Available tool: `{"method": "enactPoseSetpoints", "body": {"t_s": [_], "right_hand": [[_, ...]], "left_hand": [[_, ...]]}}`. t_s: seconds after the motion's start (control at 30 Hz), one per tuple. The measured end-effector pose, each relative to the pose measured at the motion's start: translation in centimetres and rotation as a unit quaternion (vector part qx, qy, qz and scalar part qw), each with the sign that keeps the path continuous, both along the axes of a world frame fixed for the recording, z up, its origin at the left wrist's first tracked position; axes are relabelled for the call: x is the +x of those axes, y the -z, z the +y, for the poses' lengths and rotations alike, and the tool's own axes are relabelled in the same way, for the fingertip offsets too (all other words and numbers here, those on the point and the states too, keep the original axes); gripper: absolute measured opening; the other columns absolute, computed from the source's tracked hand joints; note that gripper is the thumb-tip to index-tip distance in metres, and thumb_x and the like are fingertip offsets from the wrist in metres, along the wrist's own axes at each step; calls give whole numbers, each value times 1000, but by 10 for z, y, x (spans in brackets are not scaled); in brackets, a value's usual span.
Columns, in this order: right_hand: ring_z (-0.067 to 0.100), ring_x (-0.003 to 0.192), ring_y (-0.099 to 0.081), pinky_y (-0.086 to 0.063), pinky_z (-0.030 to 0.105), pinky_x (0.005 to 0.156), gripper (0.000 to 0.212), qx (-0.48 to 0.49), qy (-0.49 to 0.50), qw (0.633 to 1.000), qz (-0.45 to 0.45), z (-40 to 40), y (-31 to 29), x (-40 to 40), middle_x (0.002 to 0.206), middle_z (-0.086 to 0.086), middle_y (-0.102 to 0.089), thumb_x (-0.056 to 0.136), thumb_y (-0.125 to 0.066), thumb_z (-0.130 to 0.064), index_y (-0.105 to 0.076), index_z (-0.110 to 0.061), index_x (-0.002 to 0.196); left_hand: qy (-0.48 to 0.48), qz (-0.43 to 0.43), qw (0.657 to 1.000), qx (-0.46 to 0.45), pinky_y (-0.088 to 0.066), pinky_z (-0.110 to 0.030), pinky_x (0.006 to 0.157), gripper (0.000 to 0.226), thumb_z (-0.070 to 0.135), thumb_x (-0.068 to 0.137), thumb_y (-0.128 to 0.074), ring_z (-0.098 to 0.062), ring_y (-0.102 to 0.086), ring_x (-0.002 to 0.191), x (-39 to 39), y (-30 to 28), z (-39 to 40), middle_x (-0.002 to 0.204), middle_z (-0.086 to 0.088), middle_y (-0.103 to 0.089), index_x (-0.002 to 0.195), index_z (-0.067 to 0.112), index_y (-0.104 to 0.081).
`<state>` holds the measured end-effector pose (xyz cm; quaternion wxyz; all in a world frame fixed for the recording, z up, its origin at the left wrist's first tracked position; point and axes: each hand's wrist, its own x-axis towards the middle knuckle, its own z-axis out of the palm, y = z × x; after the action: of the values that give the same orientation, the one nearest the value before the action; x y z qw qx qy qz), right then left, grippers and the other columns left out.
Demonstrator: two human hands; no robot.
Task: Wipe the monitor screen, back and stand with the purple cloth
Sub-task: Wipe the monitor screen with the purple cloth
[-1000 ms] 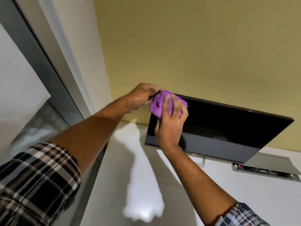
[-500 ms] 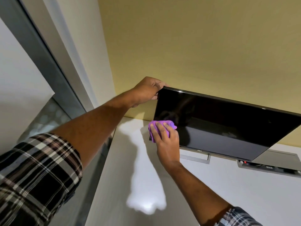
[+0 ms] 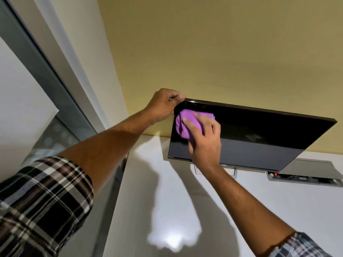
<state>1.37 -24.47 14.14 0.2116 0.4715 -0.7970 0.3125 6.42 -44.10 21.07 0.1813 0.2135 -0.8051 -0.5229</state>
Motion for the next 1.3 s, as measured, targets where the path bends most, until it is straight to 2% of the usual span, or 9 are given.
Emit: {"method": "enactPoseSetpoints", "body": {"t_s": [0.23, 0.43, 0.53, 0.6, 0.67, 0.8, 1.03, 1.2, 1.3], "right_hand": [[34, 130, -45, -46, 48, 98, 59, 30, -46, 998, 40, -19, 35, 4, 146, 8, -59, 84, -69, -9, -66, -24, 141], [29, 121, -51, -42, 39, 106, 59, 120, -92, 988, 19, 4, 116, 14, 136, 4, -65, 82, -62, 7, -72, -21, 132], [13, 130, -46, -13, 13, 120, 38, 214, -109, 971, 1, 19, 138, 23, 136, -5, -66, 109, -42, -27, -73, -30, 130], [5, 139, -40, -10, 9, 117, 55, 253, -138, 956, -46, 26, 148, 31, 142, -14, -58, 107, -25, -67, -68, -42, 131], [11, 133, -44, -26, 17, 115, 51, 244, -117, 961, -54, 31, 142, 32, 139, -10, -62, 112, -26, -50, -72, -37, 129], [25, 108, -48, -59, 38, 81, 46, 232, -109, 966, -38, 40, 126, 22, 118, 0, -71, 75, -48, -13, -80, -22, 107], [39, 120, -49, -50, 40, 91, 67, -15, 4, 1000, -22, 27, 36, -9, 138, 13, -60, 73, -58, 7, -72, -17, 134], [35, 131, -48, -45, 46, 95, 74, -24, 31, 998, 53, 12, 26, -28, 144, 8, -59, 69, -61, 6, -71, -24, 135], [34, 128, -48, -44, 46, 97, 77, -11, 35, 998, 60, 26, 62, -29, 144, 4, -56, 66, -65, 10, -72, -25, 134]], "left_hand": [[-53, 19, 997, -55, -61, -43, 78, 21, 23, 99, -63, -17, -71, 77, 3, 7, 3, 94, -8, -77, 104, 9, -78], [-71, 31, 996, -47, -62, -42, 70, 20, 23, 99, -63, 1, -61, 60, 0, 11, 3, 85, 6, -74, 104, 9, -78], [-68, 26, 996, -41, -62, -41, 72, 21, 22, 100, -62, 0, -62, 64, 1, 11, 3, 81, 11, -71, 102, 9, -78], [-72, 23, 996, -41, -62, -47, 75, 21, 22, 100, -61, -6, -65, 70, 3, 12, 4, 85, 4, -73, 102, 9, -78], [-72, 28, 996, -51, -61, -50, 73, 22, 23, 100, -61, -11, -64, 69, 4, 13, 4, 85, -6, -74, 102, 8, -78], [-72, 25, 995, -63, -61, -48, 71, 23, 23, 101, -60, -9, -63, 62, 1, 12, 3, 92, -7, -76, 104, 8, -78], [-82, 23, 994, -65, -61, -45, 75, 23, 24, 100, -61, 2, -59, 59, -2, 11, 4, 72, 20, -66, 102, 9, -78], [-85, 24, 992, -87, -59, -47, 69, 28, 29, 97, -59, -23, -66, 64, -1, 12, 8, 77, -8, -72, 93, 8, -76], [-89, 25, 992, -90, -59, -45, 70, 26, 26, 99, -59, -14, -62, 62, 1, 14, 9, 74, -3, -71, 95, 7, -76]]}}
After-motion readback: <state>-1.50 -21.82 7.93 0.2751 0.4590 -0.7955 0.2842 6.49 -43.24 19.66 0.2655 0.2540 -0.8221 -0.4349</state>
